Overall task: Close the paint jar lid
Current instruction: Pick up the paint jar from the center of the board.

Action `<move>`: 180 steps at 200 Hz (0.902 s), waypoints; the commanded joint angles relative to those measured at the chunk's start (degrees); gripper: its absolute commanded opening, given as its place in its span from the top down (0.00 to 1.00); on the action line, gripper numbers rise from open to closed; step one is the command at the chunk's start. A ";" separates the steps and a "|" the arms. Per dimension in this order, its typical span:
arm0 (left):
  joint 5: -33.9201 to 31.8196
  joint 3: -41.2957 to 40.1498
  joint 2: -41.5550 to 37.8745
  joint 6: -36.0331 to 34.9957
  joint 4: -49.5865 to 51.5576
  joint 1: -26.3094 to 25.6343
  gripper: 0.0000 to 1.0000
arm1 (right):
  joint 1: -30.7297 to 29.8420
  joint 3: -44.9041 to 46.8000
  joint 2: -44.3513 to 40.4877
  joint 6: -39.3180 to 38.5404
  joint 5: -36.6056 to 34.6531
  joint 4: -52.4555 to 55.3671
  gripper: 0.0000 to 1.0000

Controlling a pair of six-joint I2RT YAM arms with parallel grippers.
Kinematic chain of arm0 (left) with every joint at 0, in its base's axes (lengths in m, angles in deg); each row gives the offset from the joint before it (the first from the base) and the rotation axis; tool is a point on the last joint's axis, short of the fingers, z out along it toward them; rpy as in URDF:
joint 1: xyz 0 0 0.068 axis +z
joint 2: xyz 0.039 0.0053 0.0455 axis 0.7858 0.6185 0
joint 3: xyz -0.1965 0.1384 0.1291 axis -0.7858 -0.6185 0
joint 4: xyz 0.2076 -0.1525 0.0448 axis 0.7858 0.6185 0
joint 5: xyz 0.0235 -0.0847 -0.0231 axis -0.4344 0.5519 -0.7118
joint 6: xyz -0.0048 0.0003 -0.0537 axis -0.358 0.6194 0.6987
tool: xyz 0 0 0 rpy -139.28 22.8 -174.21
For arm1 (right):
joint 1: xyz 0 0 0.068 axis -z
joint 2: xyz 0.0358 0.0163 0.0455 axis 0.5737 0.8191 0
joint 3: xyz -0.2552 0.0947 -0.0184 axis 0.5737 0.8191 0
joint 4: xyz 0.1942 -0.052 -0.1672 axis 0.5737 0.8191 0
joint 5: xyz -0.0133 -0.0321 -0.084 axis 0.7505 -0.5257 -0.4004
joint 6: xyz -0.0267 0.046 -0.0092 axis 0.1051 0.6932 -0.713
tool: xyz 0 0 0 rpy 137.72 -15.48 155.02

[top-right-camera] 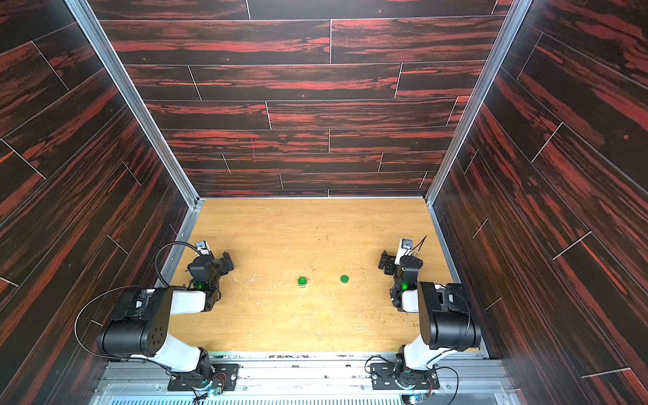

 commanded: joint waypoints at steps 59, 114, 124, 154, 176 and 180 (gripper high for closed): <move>0.17 0.94 -1.31 -0.42 0.34 0.30 0.00 | -0.23 -0.92 -0.21 0.28 -0.06 -0.23 0.02; 0.18 0.95 -1.30 -0.41 0.36 0.27 0.00 | -0.25 -0.94 -0.20 0.40 -0.07 -0.05 0.02; 0.18 0.86 -1.34 -0.42 0.25 0.29 0.00 | -0.17 -0.58 -0.35 0.25 -0.15 -0.55 0.02; -4.64 3.06 -16.47 -5.84 13.67 -5.75 0.00 | -7.18 -4.86 -12.35 -3.95 -10.16 15.72 0.02; 0.30 5.19 -29.79 0.37 20.86 -7.35 0.00 | -8.37 -17.59 -18.53 6.48 1.89 45.83 0.02; 1.87 5.32 -31.47 1.48 21.26 -7.74 0.00 | -9.27 -19.41 -18.50 7.36 4.30 49.33 0.01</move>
